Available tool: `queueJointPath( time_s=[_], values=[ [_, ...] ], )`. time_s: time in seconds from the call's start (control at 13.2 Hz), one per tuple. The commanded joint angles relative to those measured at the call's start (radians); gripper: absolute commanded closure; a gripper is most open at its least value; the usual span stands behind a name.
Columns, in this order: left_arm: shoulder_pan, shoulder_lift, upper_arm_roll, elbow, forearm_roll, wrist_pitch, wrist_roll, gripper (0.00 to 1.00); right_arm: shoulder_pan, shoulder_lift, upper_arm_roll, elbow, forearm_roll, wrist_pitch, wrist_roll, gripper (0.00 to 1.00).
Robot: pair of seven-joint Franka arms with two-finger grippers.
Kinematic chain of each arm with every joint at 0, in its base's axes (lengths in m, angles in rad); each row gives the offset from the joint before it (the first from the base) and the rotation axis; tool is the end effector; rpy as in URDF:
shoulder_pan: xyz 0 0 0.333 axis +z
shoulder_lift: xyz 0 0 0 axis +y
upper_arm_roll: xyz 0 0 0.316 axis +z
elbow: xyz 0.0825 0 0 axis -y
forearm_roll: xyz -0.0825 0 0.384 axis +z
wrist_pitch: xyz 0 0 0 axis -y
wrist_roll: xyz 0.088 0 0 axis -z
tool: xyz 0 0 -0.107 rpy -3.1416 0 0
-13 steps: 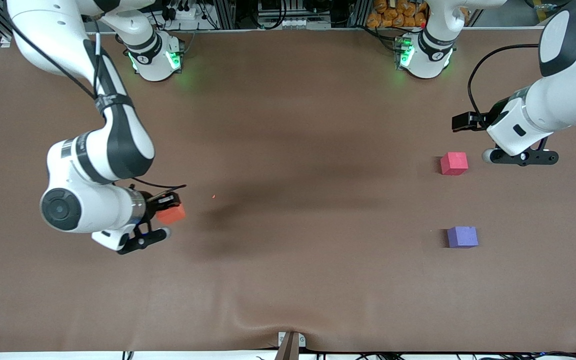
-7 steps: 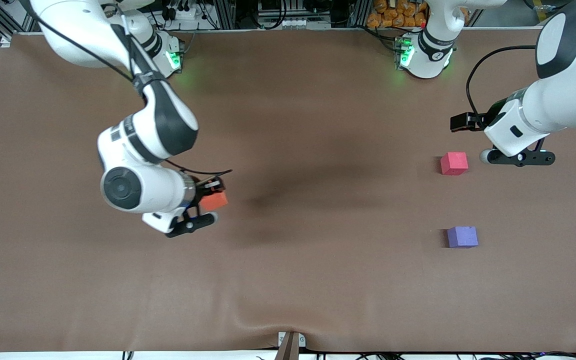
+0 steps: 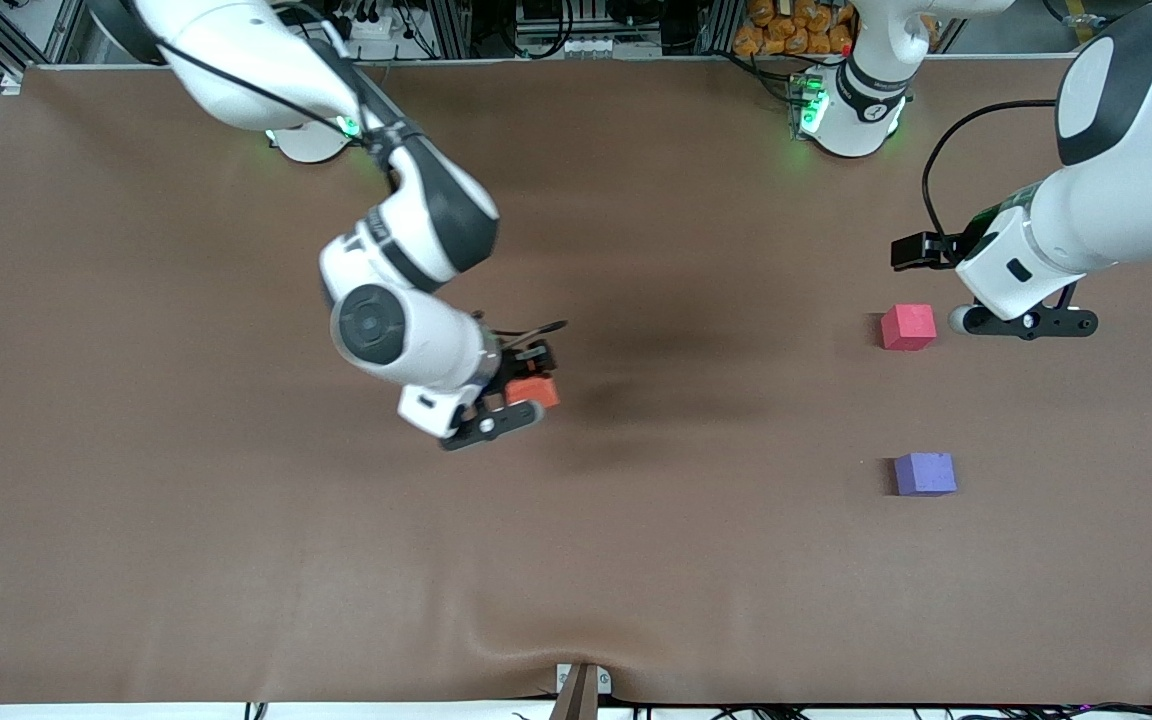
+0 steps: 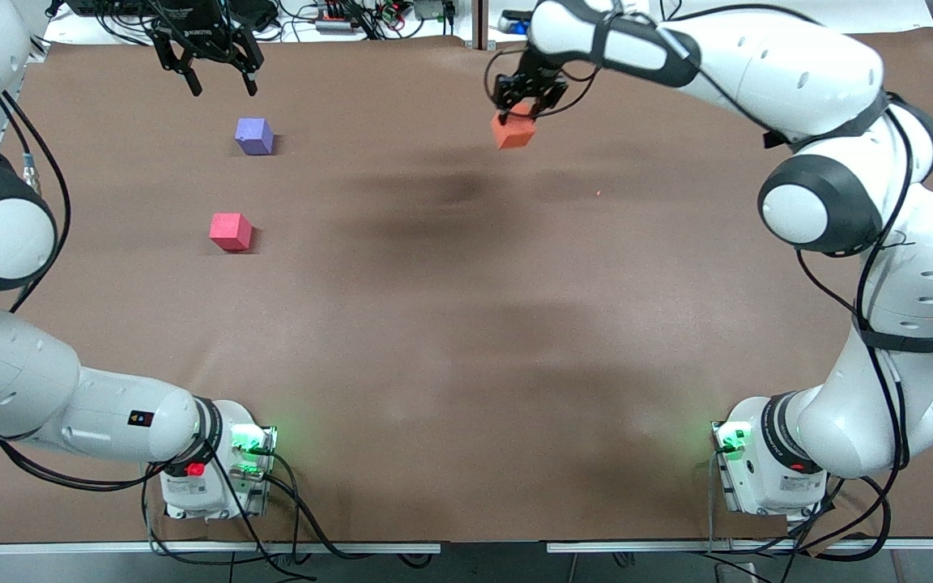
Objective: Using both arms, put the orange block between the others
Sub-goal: 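Lift the orange cube and carry it toward the pink cube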
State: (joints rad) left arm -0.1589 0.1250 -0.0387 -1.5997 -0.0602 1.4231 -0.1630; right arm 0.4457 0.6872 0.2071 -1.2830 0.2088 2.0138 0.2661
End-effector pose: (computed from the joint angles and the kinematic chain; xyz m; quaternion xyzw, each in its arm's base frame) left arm 0.5534 -0.1169 0.5309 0.9880 -0.0172 -0.1535 0.0051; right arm 0.6053 0.4309 0.3590 -0.9790 -0.1239 0.0458 0.1553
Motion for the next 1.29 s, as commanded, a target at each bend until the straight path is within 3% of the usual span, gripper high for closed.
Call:
queueJointPath(
  time_s=[0.0,0.15,0.53,0.76,0.98,1.21],
  values=[
    [-0.005,0.01,-0.004,0.004,0.025,0.017,-0.026,0.0,0.037,0.012,-0.005,-0.035,0.004,0.074,0.048,0.31],
    [-0.01,0.011,-0.004,0.004,0.025,0.019,-0.029,0.0,0.039,0.018,-0.005,-0.035,0.004,0.079,0.048,0.28],
    [-0.07,0.07,-0.006,0.004,0.039,0.065,-0.102,0.0,-0.001,0.005,-0.008,-0.03,0.004,0.063,0.047,0.0],
    [-0.134,0.157,-0.006,0.02,0.039,0.127,-0.185,0.0,-0.076,-0.037,-0.009,-0.024,-0.003,-0.07,0.039,0.0],
    [-0.189,0.278,-0.004,0.139,0.036,0.186,-0.301,0.0,-0.178,-0.104,-0.009,-0.006,-0.126,-0.214,0.035,0.0],
    [-0.218,0.409,-0.006,0.222,0.03,0.305,-0.348,0.0,-0.272,-0.178,-0.012,-0.006,-0.195,-0.245,0.036,0.0]
  ],
)
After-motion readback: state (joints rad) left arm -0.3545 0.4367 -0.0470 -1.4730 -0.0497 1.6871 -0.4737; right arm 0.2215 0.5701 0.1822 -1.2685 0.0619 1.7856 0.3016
